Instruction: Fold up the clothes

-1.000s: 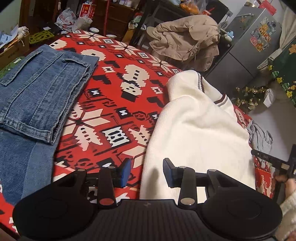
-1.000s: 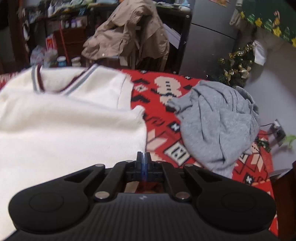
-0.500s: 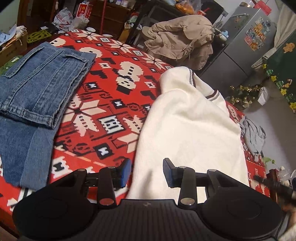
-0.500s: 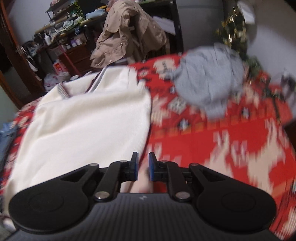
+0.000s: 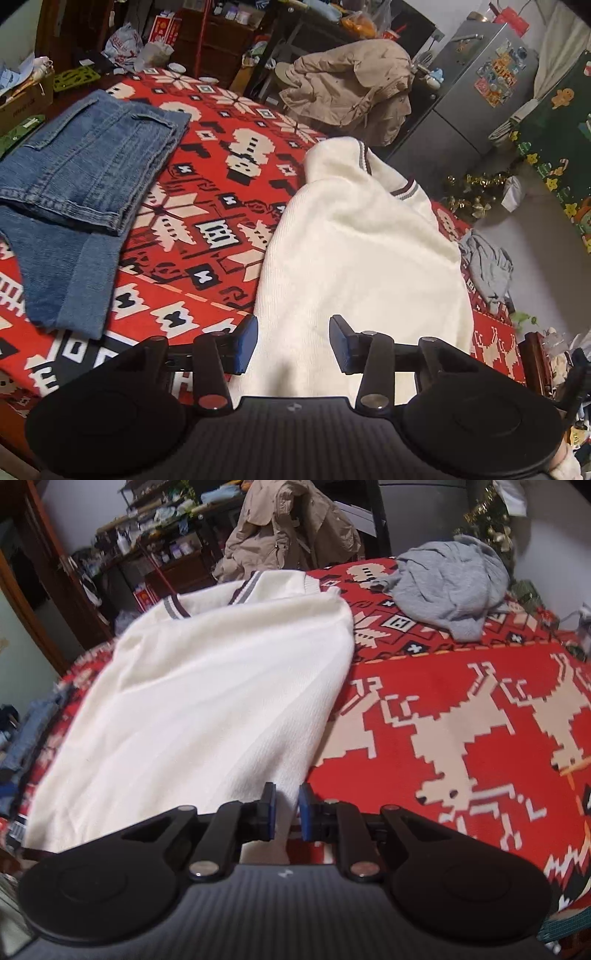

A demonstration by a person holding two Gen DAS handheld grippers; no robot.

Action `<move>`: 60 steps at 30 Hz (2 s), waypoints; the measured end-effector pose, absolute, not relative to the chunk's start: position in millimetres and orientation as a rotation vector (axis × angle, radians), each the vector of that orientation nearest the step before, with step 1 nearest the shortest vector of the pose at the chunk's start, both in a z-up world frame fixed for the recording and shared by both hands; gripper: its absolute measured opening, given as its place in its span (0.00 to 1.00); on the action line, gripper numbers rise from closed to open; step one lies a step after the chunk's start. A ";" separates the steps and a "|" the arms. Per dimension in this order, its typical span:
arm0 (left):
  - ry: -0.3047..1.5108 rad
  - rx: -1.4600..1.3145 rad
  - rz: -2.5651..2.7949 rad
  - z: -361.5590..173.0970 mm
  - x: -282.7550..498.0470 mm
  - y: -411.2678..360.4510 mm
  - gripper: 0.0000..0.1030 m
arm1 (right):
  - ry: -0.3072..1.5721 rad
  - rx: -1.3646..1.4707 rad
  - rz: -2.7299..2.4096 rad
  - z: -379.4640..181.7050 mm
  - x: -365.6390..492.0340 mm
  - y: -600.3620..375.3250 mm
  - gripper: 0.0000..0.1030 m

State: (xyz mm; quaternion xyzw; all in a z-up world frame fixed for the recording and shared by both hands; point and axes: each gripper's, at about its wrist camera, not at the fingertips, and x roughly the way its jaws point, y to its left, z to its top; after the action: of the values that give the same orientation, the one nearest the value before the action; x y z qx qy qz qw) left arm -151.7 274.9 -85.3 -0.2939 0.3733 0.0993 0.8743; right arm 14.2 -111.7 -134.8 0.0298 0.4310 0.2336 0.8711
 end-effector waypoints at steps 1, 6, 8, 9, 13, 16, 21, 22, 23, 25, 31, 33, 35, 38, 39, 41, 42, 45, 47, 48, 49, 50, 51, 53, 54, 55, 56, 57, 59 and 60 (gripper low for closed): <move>0.777 -0.615 0.210 -84.4 -154.1 276.0 0.41 | 0.897 0.037 0.478 -135.4 14.9 -106.5 0.17; 0.779 -0.619 0.210 -85.4 -157.2 275.4 0.41 | 0.871 -0.106 0.421 -135.9 13.9 -82.7 0.26; 0.780 -0.619 0.205 -85.8 -156.3 273.4 0.41 | 0.866 -0.131 0.411 -134.8 12.1 -79.8 0.17; 0.781 -0.620 0.202 -85.9 -155.6 272.5 0.41 | 0.864 -0.143 0.406 -134.2 11.2 -78.4 0.12; 0.776 -0.607 0.192 -82.4 -155.4 270.4 0.41 | 0.856 -0.190 0.384 -132.0 7.6 -73.3 0.06; 0.775 -0.599 0.191 -81.4 -156.3 271.6 0.41 | 0.861 -0.139 0.333 -126.5 5.2 -102.6 0.06; 0.787 -0.581 0.202 -91.4 -149.2 274.3 0.40 | 0.884 -0.116 0.344 -130.8 -2.4 -125.4 0.06; 0.789 -0.577 0.205 -93.4 -147.8 274.8 0.37 | 0.878 -0.115 0.340 -129.0 -2.9 -124.9 0.08; 0.792 -0.574 0.207 -95.4 -146.4 275.4 0.36 | 0.871 -0.113 0.336 -127.3 -3.3 -124.4 0.10; 0.794 -0.582 0.199 -99.8 -141.5 277.5 0.35 | 0.859 -0.109 0.329 -123.9 -4.1 -123.6 0.13; 0.806 -0.530 0.181 -114.5 -111.8 278.3 0.36 | 0.862 -0.032 0.312 -115.4 -3.4 -144.7 0.16; 0.811 -0.484 0.180 -118.5 -98.1 276.0 0.36 | 0.861 -0.029 0.308 -112.5 -7.0 -149.7 0.16; 0.810 -0.466 0.177 -123.4 -84.5 276.8 0.36 | 0.860 -0.026 0.303 -109.6 -10.6 -154.8 0.17; 0.812 -0.463 0.177 -130.1 -63.9 278.5 0.35 | 0.858 -0.022 0.296 -105.3 -16.0 -162.3 0.22; 0.809 -0.469 0.174 -132.1 -57.7 279.8 0.35 | 0.857 -0.020 0.294 -103.8 -17.9 -164.8 0.22; 0.800 -0.453 0.179 -134.2 -47.0 279.0 0.23 | 0.855 -0.018 0.289 -101.0 -21.3 -169.7 0.22; 0.804 -0.436 0.187 -134.1 -42.7 276.8 0.05 | 0.855 -0.019 0.289 -100.7 -20.8 -169.3 0.22; 0.772 -0.392 0.164 -124.2 -41.5 263.2 0.05 | 0.855 -0.021 0.297 -99.8 -19.0 -166.1 0.22; 0.733 -0.345 0.116 -110.4 -45.2 245.6 0.05 | 0.855 -0.021 0.304 -100.0 -17.6 -163.3 0.22; 0.725 -0.319 0.092 -104.9 -46.7 235.0 0.05 | 0.858 -0.024 0.310 -100.9 -17.0 -161.4 0.22; 0.716 -0.292 0.068 -99.4 -48.2 224.4 0.05 | 0.862 -0.029 0.316 -102.1 -16.5 -159.8 0.22; 0.716 -0.263 0.046 -98.1 -47.0 213.7 0.05 | 0.867 -0.035 0.322 -103.9 -15.9 -158.3 0.22; 0.716 -0.233 0.023 -96.7 -45.8 203.1 0.05 | 0.873 -0.040 0.328 -106.1 -15.2 -157.1 0.22; 0.727 -0.189 -0.007 -99.7 -41.0 185.7 0.05 | 0.879 -0.042 0.333 -108.6 -14.3 -156.4 0.22; 0.737 -0.175 -0.015 -103.9 -37.4 178.9 0.05 | 0.880 -0.038 0.335 -109.3 -14.2 -156.6 0.22; 0.749 -0.195 -0.024 -109.2 -33.9 176.3 0.05 | 0.879 -0.034 0.334 -109.2 -14.4 -157.6 0.22; 0.760 -0.213 -0.032 -114.4 -30.5 173.6 0.05 | 0.877 -0.031 0.332 -108.6 -15.1 -158.9 0.22; 0.767 -0.223 -0.041 -118.1 -28.1 170.0 0.05 | 0.875 -0.027 0.330 -107.8 -16.2 -161.0 0.22; 0.782 -0.241 -0.058 -125.5 -23.3 163.0 0.05 | 0.873 -0.019 0.325 -106.9 -18.1 -166.0 0.22; 0.793 -0.237 -0.068 -128.4 -21.3 158.0 0.05 | 0.877 -0.014 0.319 -107.7 -18.5 -169.3 0.22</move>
State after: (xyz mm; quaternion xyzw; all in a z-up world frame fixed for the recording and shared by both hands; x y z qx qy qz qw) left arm -21.3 158.0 -128.4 -0.1151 0.3854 -0.0328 0.9150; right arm -18.5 -169.3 -107.7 -0.0068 0.4226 0.1537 0.8932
